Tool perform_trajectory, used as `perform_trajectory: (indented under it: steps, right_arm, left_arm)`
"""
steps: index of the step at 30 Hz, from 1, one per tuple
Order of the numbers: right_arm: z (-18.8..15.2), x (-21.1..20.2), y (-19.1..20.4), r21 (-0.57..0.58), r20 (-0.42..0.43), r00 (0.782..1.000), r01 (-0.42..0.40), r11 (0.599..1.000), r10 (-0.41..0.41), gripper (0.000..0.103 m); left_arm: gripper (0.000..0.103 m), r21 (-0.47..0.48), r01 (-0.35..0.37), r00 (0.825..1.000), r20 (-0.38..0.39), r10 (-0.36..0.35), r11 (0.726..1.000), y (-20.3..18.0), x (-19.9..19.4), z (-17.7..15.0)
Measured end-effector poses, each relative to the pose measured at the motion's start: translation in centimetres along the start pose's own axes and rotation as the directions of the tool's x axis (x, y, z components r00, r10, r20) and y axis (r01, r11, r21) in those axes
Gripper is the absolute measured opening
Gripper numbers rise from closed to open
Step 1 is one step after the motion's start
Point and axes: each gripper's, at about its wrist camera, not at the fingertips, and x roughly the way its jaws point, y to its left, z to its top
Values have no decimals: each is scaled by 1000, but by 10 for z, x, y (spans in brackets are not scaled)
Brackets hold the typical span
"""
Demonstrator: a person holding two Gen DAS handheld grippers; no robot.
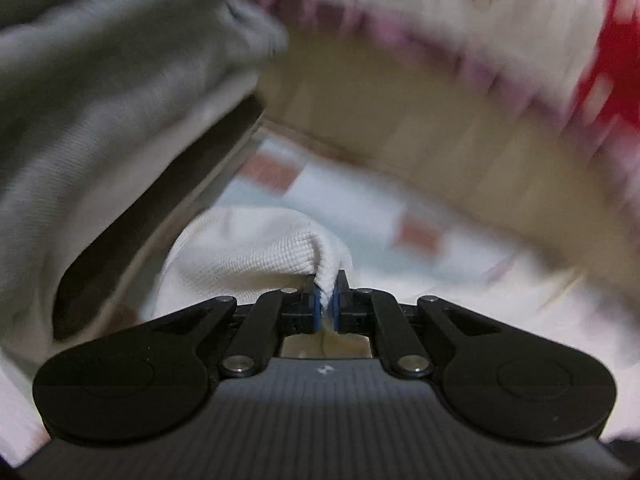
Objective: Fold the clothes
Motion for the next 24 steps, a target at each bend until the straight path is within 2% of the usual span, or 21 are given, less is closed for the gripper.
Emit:
perform_trajectory:
  steps: [2,4,5,7,8,11,12,14,16,18,19,20,21,23,24]
  right_arm:
    - [-2,-2,-7,26,4,1000,22,999,-22,61]
    - [-1,-4,-16,62,6,1000,26,998,-26,61]
    - [0,-6,-21,81,9,1000,23,996,-24,61]
    - [2,-14,-32,142,29,1000,1,990,-5,61]
    - [3,-20,-40,201,47,999,-22,979,12,61]
    - [0,-41,-76,402,117,993,-56,914,9,61]
    - [-4,-48,-92,478,142,990,-71,875,2,61]
    - [-16,-57,-123,622,169,985,-118,774,15,61]
    - [-28,-62,-142,697,176,984,-135,704,14,61]
    - [-40,-67,-155,748,177,984,-141,648,10,61]
    - [-44,-67,-156,759,168,986,-138,636,13,61]
    - [-47,-66,-154,763,157,987,-134,633,20,61]
    - [-50,-64,-153,766,146,989,-131,629,27,61]
    - [-56,-62,-149,768,126,991,-124,628,42,61]
    - [-56,-60,-145,754,120,992,-123,645,49,61]
  left_arm:
    - [5,-113,151,988,47,-146,982,6,-22,3]
    - [5,-217,299,954,85,-288,929,8,-37,-2]
    - [5,-269,375,927,87,-365,887,3,-39,-10]
    - [5,-365,506,856,102,-506,782,-5,-42,-26]
    - [5,-389,535,833,93,-546,750,-14,-39,-36]
    - [5,-434,571,786,44,-616,697,-46,-29,-67]
    - [5,-459,572,774,27,-633,680,-56,-22,-79]
    - [5,-520,546,763,-14,-646,657,-67,-10,-98]
    - [6,-571,494,766,-70,-639,655,-75,7,-117]
    - [5,-583,389,798,-173,-577,713,-80,23,-131]
    - [6,-572,352,813,-205,-545,741,-81,30,-136]
    - [6,-553,313,824,-246,-511,772,-82,37,-140]
    - [6,-536,284,823,-290,-489,795,-83,43,-143]
    - [6,-576,278,807,-294,-512,769,-81,48,-148]
    - [6,-595,274,799,-296,-523,755,-80,50,-150]
